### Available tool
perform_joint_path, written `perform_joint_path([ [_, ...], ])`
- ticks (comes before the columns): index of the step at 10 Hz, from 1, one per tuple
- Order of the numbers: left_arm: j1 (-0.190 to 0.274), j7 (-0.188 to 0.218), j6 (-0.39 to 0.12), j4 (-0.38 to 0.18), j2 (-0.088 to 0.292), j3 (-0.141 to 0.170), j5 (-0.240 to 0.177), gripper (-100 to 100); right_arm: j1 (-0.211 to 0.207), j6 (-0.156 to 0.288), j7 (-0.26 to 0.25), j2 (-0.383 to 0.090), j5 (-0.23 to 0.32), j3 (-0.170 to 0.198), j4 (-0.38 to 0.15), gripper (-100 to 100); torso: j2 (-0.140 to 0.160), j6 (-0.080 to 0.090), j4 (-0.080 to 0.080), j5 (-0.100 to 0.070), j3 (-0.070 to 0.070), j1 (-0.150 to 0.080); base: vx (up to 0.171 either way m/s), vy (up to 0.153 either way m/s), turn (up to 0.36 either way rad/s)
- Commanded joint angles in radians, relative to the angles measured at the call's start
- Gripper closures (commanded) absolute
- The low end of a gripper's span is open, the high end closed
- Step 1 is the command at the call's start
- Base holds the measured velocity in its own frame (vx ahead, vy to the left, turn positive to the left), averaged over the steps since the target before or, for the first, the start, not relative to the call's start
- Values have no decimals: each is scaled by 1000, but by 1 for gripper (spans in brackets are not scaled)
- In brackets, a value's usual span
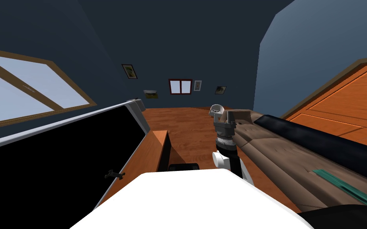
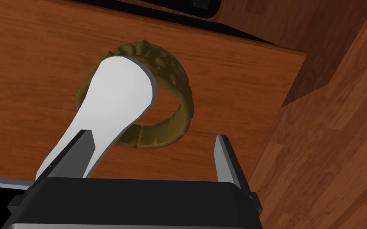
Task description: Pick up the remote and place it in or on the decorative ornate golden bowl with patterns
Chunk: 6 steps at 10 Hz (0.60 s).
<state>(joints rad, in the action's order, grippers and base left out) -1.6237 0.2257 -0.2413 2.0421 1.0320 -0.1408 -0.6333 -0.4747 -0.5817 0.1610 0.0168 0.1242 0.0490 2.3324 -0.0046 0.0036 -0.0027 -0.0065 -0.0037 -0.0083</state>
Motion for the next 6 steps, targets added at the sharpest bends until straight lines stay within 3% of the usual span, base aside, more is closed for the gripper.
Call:
perform_joint_path([
  [1, -33, 4, 11, 23, 15, 19, -6, -100, 0, 0, 0, 0, 0, 0, 0, 0, 0, 0, 0, 0, 0, 0, -8, 2, 8],
  [6, -139, 16, 31, 103, 55, 85, -18, -100, 0, 0, 0, 0, 0, 0, 0, 0, 0, 0, 0, 0, 0, 0, -3, 1, 4],
])
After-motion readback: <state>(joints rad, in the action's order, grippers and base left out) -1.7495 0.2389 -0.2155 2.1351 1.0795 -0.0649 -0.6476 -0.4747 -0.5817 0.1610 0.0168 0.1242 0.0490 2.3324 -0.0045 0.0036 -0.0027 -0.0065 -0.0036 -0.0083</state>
